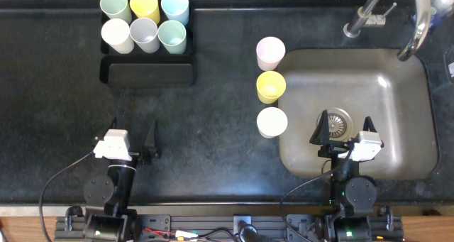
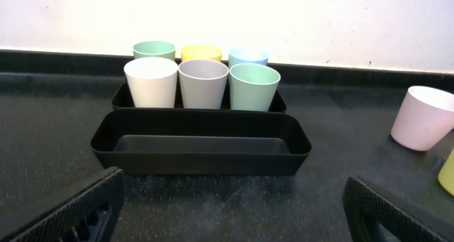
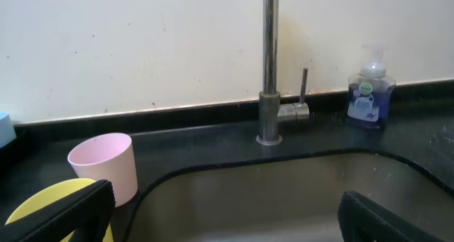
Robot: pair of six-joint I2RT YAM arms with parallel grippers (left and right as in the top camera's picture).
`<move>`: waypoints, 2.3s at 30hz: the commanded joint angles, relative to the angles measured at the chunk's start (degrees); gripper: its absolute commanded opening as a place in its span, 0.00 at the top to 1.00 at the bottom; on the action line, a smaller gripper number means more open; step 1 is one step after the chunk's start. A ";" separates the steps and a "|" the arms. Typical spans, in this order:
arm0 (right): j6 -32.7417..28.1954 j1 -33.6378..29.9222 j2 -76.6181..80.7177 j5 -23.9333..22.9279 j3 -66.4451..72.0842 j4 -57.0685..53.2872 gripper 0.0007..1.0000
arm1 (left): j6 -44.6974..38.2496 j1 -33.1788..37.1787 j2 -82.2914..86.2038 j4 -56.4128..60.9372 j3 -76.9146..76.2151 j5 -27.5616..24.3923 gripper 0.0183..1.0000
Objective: Store Cups
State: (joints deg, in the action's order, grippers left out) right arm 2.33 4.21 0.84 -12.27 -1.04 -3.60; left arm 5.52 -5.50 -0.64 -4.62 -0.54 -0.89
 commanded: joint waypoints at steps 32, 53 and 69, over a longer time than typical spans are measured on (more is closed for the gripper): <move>-0.17 -0.02 -0.63 -0.02 0.79 0.39 0.00 | -1.05 0.28 0.48 -0.15 0.07 -0.50 0.00; -0.17 -0.02 -0.63 -0.02 0.79 0.39 0.00 | -1.01 1.40 -6.12 -4.07 -10.45 -4.79 0.00; -0.17 -0.02 -0.63 -0.02 0.79 0.39 0.00 | 13.70 -12.81 -105.28 -52.11 -123.93 -10.84 0.00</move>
State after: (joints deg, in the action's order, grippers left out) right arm 2.35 4.21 0.64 -12.25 -1.04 -3.66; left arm 9.34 -12.38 -94.11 -51.94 -110.08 -18.28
